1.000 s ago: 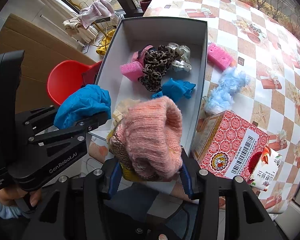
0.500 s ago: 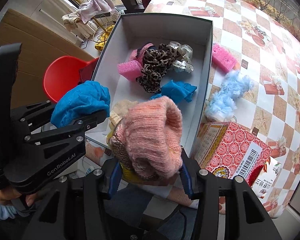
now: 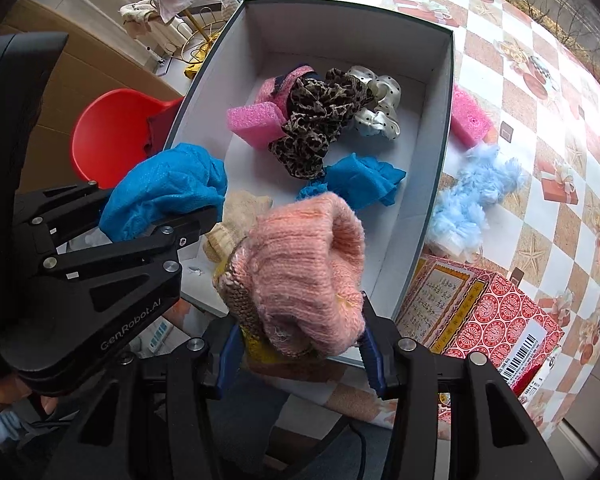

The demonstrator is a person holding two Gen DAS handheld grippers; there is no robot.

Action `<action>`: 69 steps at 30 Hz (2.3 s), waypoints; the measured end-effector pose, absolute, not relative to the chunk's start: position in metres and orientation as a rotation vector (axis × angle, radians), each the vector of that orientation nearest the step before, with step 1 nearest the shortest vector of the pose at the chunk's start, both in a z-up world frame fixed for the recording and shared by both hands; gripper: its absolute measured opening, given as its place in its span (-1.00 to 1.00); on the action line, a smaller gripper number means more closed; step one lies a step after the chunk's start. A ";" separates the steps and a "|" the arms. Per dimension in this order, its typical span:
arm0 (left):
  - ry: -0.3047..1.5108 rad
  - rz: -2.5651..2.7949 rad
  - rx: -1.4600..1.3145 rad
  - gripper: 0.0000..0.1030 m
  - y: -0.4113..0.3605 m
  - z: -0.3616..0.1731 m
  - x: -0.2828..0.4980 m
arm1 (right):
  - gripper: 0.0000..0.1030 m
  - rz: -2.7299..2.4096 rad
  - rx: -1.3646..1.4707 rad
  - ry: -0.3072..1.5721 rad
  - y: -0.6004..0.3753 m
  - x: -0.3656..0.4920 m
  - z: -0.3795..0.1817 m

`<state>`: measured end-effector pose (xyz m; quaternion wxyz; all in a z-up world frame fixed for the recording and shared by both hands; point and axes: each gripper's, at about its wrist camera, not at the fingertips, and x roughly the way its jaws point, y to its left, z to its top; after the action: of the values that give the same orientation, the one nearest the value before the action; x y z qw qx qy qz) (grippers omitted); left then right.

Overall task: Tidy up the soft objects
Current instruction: 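Carry the blue cloth and striped hat with both tools over the white box, then open both tools to drop the cloth and hat into the box, then move the right tool toward the pink sponge on the table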

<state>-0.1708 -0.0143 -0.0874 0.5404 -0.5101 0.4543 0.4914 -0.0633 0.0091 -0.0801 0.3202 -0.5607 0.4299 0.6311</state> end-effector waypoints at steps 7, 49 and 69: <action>1.089 1.159 -1.206 -0.42 -0.016 -0.088 -0.168 | -0.01 1.655 -1.470 1.134 0.009 -0.062 -0.080; 0.901 1.118 -1.351 0.99 0.005 -0.055 -0.155 | 0.98 1.351 -1.206 1.346 0.124 0.098 -0.066; 1.009 1.175 -1.471 0.99 0.017 -0.076 -0.127 | 0.97 1.098 -1.479 1.054 0.181 0.133 -0.198</action>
<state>-0.1272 0.0173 -0.0761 0.4817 -0.6034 0.4141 0.4821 0.1327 0.1813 -0.1976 0.4878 -0.6083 0.4336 0.4517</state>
